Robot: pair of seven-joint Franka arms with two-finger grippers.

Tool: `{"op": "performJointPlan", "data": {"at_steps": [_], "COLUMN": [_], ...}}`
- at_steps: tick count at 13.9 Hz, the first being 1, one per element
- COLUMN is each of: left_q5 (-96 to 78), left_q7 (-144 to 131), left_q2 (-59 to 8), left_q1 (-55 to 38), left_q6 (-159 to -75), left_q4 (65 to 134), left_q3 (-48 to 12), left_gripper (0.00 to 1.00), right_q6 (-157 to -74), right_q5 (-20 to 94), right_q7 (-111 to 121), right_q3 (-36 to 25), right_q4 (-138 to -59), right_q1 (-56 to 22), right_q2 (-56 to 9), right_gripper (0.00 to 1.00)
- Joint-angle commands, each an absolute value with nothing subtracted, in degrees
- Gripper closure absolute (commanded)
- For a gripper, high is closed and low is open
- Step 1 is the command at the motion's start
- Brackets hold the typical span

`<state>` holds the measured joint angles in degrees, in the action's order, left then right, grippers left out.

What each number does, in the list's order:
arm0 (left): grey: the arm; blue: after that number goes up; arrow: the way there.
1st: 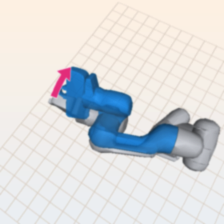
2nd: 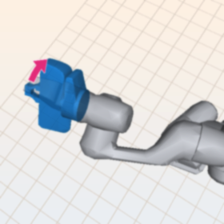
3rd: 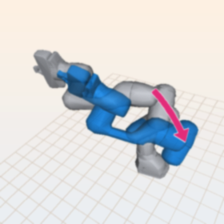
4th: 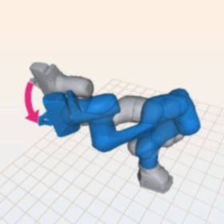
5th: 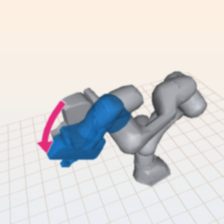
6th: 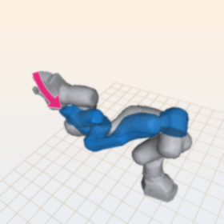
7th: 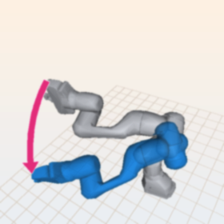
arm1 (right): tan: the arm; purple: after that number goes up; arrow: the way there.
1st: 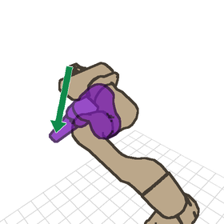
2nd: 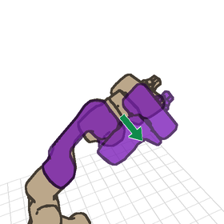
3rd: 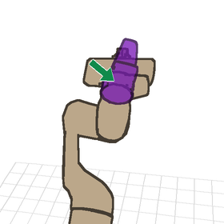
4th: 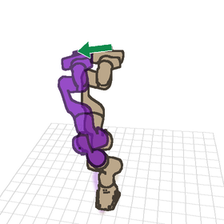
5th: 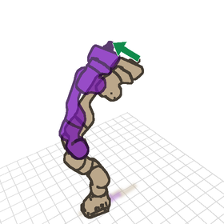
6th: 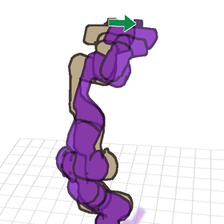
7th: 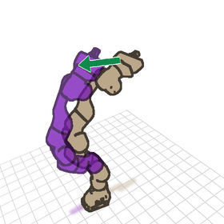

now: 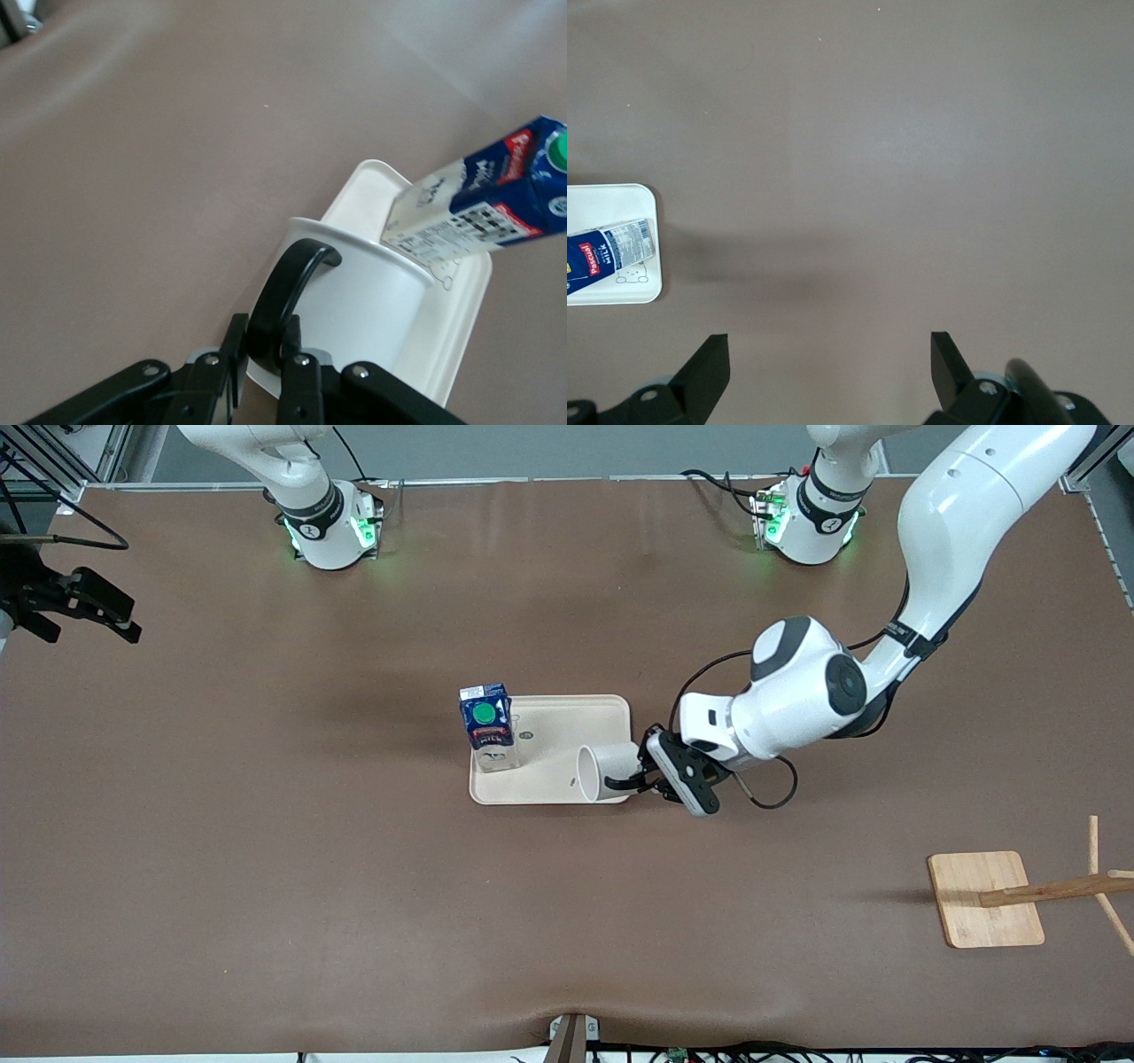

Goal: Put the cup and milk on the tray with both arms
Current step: 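Lower the mug onto the tray beside the carton with the left gripper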

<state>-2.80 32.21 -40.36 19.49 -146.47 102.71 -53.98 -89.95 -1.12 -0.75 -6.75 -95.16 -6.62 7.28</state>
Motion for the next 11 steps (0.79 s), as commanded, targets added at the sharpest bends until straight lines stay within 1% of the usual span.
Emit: {"op": "performJointPlan", "data": {"at_steps": [1,5,8,11], "left_q5": [-12.9,-22.3,-27.6,-33.1], "left_q7": [43.6,59.8,70.6,78.4], "left_q2": [-43.0,-45.1,-50.9,-53.9], "left_q1": [22.2,23.7,24.0,23.6], "left_q6": [-142.2,-139.7,-139.2,-139.2], "left_q4": [101.2,101.6,101.3,101.5], "left_q3": [-56.2,-56.1,-56.1,-55.9], "left_gripper": [1.00,1.00,1.00,1.00], "right_q6": [-88.9,-88.9,-88.9,-88.9], "right_q5": [-1.4,-1.4,-1.3,-1.3], "right_q7": [-0.5,-0.6,-0.6,-0.7], "right_q3": [-6.5,-6.5,-6.5,-6.5], "right_q4": [-93.9,-93.8,-93.9,-93.8], "right_q1": [-6.0,-6.0,-5.9,-5.9], "right_q2": [6.7,6.7,6.7,6.7], "right_gripper": [0.00,0.00,0.00,0.00]}}
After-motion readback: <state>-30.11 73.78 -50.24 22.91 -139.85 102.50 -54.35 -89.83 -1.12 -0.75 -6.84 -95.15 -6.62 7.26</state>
